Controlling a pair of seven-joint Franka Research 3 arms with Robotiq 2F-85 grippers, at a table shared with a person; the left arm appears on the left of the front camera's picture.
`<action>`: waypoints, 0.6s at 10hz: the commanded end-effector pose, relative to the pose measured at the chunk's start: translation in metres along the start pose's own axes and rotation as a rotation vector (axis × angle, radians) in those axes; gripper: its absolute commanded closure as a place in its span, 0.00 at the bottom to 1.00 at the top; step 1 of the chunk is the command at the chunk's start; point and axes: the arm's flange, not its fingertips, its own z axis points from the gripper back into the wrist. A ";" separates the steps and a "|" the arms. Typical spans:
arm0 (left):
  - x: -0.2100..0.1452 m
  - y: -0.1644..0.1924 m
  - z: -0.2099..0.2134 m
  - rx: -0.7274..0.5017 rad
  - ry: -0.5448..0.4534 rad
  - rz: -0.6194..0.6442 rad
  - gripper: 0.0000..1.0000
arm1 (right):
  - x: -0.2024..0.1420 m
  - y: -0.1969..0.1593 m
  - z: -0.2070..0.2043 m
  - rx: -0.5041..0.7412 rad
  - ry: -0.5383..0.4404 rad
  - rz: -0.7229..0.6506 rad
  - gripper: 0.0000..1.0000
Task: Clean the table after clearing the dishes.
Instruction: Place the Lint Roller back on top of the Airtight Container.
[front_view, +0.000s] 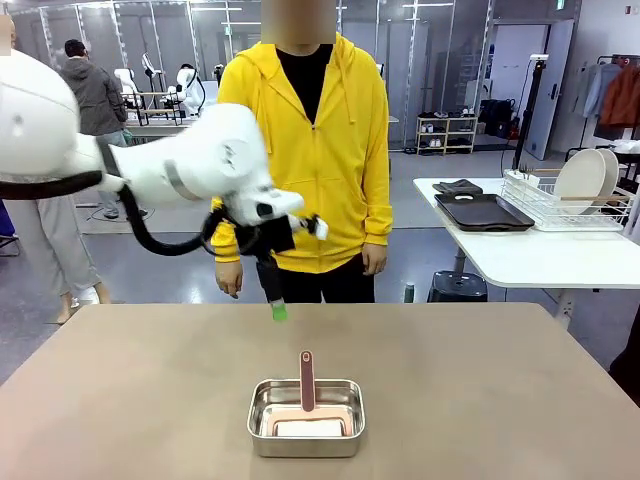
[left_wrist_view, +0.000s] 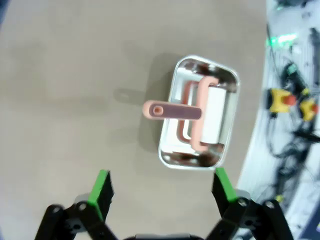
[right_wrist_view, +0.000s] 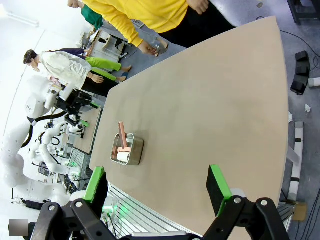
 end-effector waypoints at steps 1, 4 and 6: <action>-0.068 -0.008 0.039 -0.080 -0.221 0.168 0.00 | -0.001 0.001 0.000 0.008 -0.009 0.014 0.00; -0.178 -0.003 0.093 -0.179 -0.456 0.459 0.00 | -0.001 0.001 0.000 0.008 -0.009 0.014 0.00; -0.263 -0.001 0.112 -0.219 -0.661 0.545 0.00 | -0.001 0.001 0.000 0.008 -0.009 0.014 0.00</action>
